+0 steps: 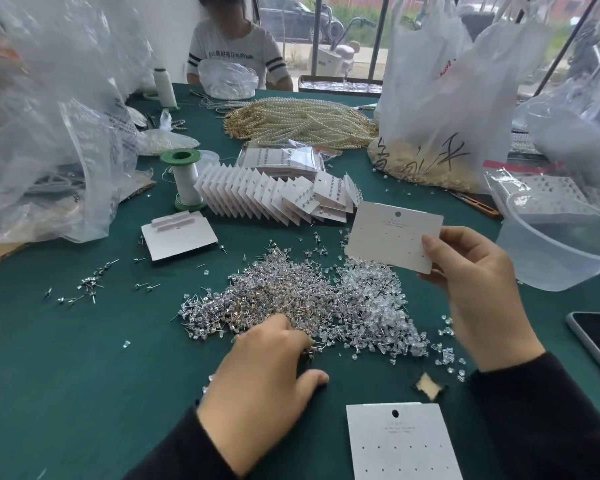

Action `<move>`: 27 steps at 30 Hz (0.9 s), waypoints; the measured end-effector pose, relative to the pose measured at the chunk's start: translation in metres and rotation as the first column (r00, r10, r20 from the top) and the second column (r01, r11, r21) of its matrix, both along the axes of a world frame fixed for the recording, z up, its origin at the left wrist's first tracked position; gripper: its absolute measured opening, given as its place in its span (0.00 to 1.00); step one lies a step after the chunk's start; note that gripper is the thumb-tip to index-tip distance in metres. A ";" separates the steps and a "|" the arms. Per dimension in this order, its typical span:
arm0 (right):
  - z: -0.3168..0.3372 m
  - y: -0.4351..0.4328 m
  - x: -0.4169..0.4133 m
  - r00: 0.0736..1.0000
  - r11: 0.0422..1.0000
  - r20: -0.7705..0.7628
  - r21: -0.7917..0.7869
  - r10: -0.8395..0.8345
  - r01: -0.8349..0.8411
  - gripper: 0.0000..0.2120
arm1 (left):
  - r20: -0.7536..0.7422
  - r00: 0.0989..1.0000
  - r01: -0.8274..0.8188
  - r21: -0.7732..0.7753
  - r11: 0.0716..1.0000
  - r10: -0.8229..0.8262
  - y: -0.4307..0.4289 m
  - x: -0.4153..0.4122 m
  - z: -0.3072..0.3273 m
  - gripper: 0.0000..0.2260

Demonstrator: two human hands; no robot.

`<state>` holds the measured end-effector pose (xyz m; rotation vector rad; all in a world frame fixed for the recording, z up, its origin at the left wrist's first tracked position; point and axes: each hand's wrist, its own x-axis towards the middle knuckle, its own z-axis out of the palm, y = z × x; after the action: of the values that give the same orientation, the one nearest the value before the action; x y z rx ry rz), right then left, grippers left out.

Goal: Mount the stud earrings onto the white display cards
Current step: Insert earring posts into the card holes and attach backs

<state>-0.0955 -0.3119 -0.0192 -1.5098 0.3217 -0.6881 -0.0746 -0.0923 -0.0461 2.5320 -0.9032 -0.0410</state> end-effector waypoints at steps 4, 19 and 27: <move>-0.004 0.010 -0.018 0.996 0.994 -0.002 0.072 0.088 -0.088 0.04 | 0.037 0.988 -0.143 -0.158 0.977 0.151 -0.012 -0.015 -0.009 0.08; -0.017 0.007 -0.030 0.993 0.994 -0.079 0.063 0.090 -0.085 0.04 | -0.227 0.967 -0.182 -0.309 0.933 0.113 -0.002 0.000 0.009 0.08; -0.012 0.012 -0.036 0.969 0.928 -0.084 0.319 0.230 -0.193 0.01 | -0.363 0.932 -0.272 -0.730 0.626 -0.019 -0.042 0.018 0.028 0.07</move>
<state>-0.1314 -0.3001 -0.0315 -1.2645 0.3349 -0.3555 -0.0563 -0.1344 -0.0186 1.6781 -0.4375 -0.0323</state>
